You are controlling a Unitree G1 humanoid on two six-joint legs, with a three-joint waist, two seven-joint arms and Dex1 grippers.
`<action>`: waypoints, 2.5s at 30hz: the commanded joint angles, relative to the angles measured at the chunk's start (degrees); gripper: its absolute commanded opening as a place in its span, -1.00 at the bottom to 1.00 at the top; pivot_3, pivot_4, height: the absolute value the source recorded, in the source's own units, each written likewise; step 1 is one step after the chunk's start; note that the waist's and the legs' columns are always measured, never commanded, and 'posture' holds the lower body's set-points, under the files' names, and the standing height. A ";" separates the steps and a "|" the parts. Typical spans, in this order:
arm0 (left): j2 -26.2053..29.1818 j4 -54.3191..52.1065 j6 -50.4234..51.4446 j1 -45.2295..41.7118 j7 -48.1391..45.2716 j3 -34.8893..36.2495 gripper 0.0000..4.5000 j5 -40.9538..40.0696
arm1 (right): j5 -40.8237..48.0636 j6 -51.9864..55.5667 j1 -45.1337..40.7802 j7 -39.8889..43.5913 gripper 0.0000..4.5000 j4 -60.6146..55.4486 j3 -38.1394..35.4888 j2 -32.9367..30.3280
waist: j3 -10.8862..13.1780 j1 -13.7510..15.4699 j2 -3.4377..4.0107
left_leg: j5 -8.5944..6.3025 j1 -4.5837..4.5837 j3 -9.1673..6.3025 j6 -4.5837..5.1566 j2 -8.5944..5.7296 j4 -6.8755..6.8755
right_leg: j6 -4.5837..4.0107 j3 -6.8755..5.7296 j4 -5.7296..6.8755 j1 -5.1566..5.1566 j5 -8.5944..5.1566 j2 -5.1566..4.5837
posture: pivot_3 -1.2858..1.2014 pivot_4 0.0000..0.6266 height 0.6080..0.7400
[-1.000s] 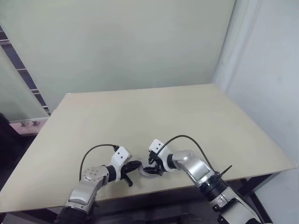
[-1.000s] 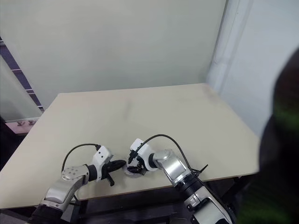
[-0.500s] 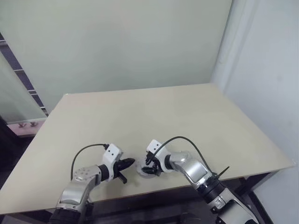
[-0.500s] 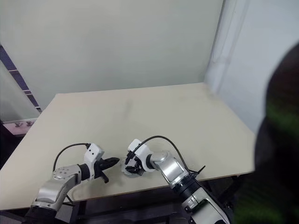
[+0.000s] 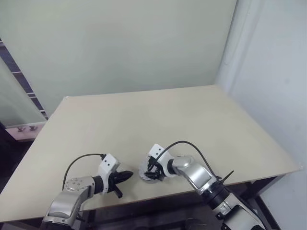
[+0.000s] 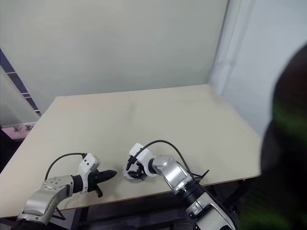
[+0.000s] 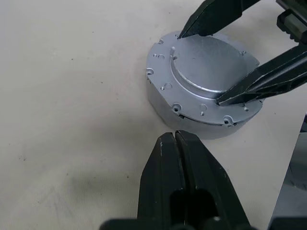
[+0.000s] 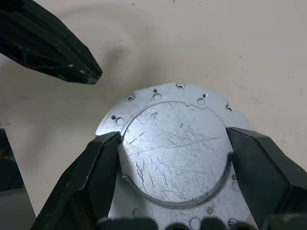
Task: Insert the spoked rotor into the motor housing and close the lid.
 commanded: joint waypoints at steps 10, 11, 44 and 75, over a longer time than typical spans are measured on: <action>-0.80 -2.16 -0.97 -0.76 -0.23 -0.61 -1.00 -0.30 | -1.59 1.41 -0.36 1.08 0.47 1.15 1.77 -2.42 | 0.00 0.02 -0.01 | 0.08 0.01 -0.01 0.15 -0.01 -0.18 | -0.03 0.00 -0.03 -0.03 -0.02 0.00 | 0.03 -1.00 1.00; -0.80 -2.14 -0.96 -0.86 -0.29 -0.79 -1.00 -0.24 | -1.56 1.39 -0.46 1.18 0.47 1.18 1.73 -2.51 | 0.00 0.02 0.00 | 0.09 0.00 -0.01 0.15 -0.01 -0.18 | -0.03 0.00 -0.04 -0.03 -0.02 0.00 | 0.03 -1.00 1.00; -0.49 -3.01 0.02 -1.71 -0.55 -2.60 -1.00 -0.18 | -0.44 -2.52 -1.16 7.00 0.47 4.85 2.08 -4.08 | -0.01 0.02 -0.01 | 0.07 -0.03 0.00 0.14 -0.02 -0.43 | -0.02 -0.01 -0.72 0.15 -0.01 0.00 | 0.03 -1.00 1.00; -3.17 0.02 -2.90 -3.86 0.73 -5.30 -1.00 2.50 | -2.81 -3.52 -0.96 7.63 0.47 6.44 2.95 -3.96 | -0.05 0.03 -0.03 | 0.08 0.11 -0.01 0.14 -0.02 -0.42 | -0.02 -0.01 -0.73 0.39 -0.01 0.00 | 0.03 -1.00 1.00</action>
